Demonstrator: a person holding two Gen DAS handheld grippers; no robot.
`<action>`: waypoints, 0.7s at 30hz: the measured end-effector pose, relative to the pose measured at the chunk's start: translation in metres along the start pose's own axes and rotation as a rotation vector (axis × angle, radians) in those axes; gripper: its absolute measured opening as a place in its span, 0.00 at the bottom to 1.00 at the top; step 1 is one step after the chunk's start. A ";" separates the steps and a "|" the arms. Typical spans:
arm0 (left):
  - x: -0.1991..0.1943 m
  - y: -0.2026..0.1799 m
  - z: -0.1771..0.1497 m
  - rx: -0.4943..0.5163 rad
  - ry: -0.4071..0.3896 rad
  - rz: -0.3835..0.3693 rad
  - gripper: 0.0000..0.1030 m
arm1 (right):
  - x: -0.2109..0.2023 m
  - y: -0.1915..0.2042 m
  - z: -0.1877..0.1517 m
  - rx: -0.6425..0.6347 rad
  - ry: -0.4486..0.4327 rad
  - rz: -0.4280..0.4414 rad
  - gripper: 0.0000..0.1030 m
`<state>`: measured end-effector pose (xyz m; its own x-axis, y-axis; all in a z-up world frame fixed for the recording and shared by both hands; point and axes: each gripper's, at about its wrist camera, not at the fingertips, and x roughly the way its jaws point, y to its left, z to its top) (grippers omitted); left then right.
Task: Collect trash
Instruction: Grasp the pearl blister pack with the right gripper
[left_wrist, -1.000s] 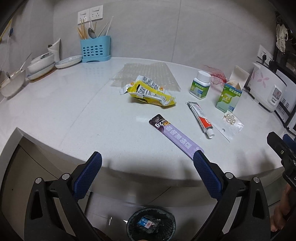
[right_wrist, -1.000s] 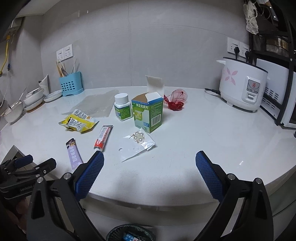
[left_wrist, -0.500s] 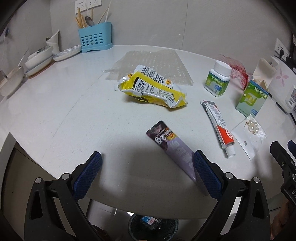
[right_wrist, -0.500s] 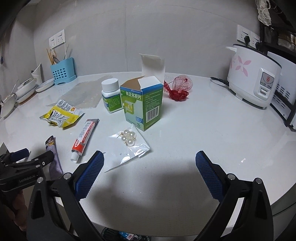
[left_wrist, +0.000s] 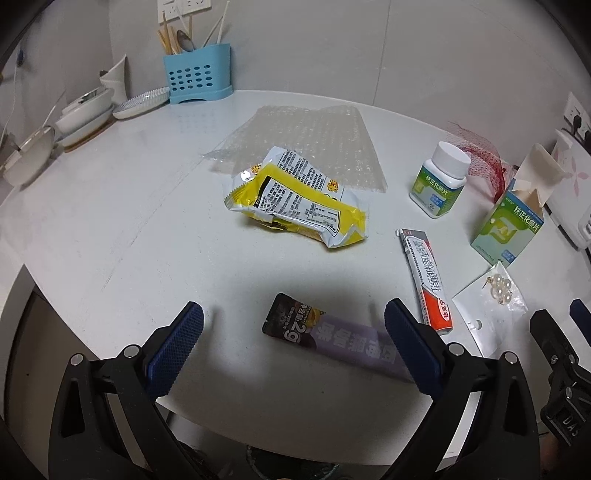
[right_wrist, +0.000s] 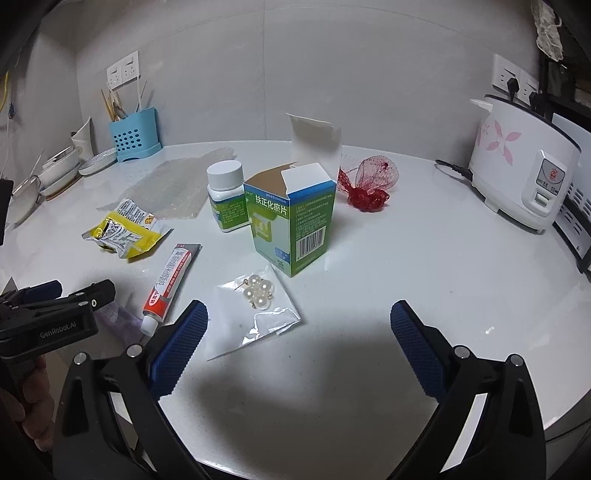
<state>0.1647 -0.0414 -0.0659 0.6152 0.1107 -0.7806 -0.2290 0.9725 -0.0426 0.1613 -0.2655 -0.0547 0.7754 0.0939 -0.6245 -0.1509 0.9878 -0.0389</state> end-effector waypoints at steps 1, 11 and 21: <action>0.000 -0.001 0.000 0.010 0.005 -0.014 0.93 | 0.001 0.000 0.000 -0.001 0.000 0.002 0.93; -0.002 0.001 0.000 0.064 0.020 -0.031 0.94 | 0.018 0.007 0.007 -0.054 0.030 0.015 0.90; 0.003 0.006 0.000 0.057 0.053 -0.067 0.94 | 0.047 0.017 0.008 -0.031 0.119 0.048 0.64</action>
<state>0.1651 -0.0358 -0.0685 0.5864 0.0359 -0.8092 -0.1444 0.9877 -0.0608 0.2002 -0.2429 -0.0788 0.6887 0.1233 -0.7145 -0.2062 0.9780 -0.0300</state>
